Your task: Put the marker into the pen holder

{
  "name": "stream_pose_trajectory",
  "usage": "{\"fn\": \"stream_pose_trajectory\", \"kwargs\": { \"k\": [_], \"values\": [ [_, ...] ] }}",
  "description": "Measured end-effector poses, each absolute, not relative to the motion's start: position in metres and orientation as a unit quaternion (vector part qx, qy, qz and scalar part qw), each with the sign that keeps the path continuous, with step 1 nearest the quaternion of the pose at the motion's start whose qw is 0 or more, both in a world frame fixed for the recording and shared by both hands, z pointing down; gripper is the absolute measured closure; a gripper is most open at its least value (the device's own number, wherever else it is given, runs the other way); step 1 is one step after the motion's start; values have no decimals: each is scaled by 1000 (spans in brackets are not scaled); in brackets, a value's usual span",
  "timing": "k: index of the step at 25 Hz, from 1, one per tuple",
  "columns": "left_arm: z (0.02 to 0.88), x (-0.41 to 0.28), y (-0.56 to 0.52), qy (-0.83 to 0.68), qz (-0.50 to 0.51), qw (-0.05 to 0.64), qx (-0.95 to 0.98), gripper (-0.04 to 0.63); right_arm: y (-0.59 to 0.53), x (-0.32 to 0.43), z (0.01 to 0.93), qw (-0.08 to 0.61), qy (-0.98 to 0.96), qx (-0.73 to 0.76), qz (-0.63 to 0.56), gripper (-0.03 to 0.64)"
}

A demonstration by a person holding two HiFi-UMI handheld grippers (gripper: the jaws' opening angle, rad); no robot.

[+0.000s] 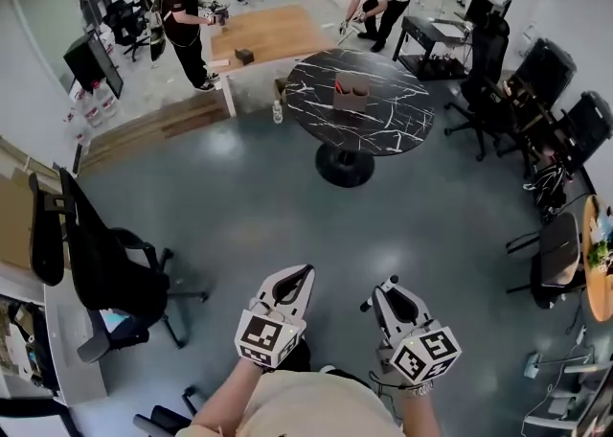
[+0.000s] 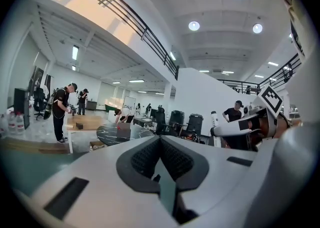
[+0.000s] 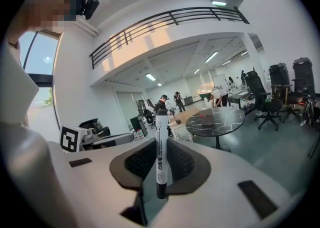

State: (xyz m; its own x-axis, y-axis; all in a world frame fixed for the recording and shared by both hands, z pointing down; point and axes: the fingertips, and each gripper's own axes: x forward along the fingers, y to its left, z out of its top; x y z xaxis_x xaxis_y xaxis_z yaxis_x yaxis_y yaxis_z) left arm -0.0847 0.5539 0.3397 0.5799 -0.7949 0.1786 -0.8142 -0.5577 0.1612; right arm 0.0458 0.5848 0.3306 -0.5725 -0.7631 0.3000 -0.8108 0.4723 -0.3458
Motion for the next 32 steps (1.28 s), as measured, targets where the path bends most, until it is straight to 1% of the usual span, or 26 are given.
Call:
{"fn": "stream_pose_trajectory", "kwargs": {
  "k": [5, 9, 13, 25, 32],
  "values": [
    [335, -118, 495, -454, 37, 104, 884, 588, 531, 8, 327, 54, -857, 462, 221, 538],
    [340, -135, 468, -457, 32, 120, 881, 588, 505, -10, 325, 65, -861, 455, 218, 538],
    [347, -140, 448, -460, 37, 130, 878, 588, 483, -13, 328, 68, -858, 458, 223, 538],
    [352, -135, 380, -494, 60, 131, 858, 588, 396, -11, 340, 68, -878, 410, 237, 538],
    [337, -85, 316, -516, 57, 110, 848, 588, 325, 39, 337, 66, -891, 386, 230, 538]
  ]
}}
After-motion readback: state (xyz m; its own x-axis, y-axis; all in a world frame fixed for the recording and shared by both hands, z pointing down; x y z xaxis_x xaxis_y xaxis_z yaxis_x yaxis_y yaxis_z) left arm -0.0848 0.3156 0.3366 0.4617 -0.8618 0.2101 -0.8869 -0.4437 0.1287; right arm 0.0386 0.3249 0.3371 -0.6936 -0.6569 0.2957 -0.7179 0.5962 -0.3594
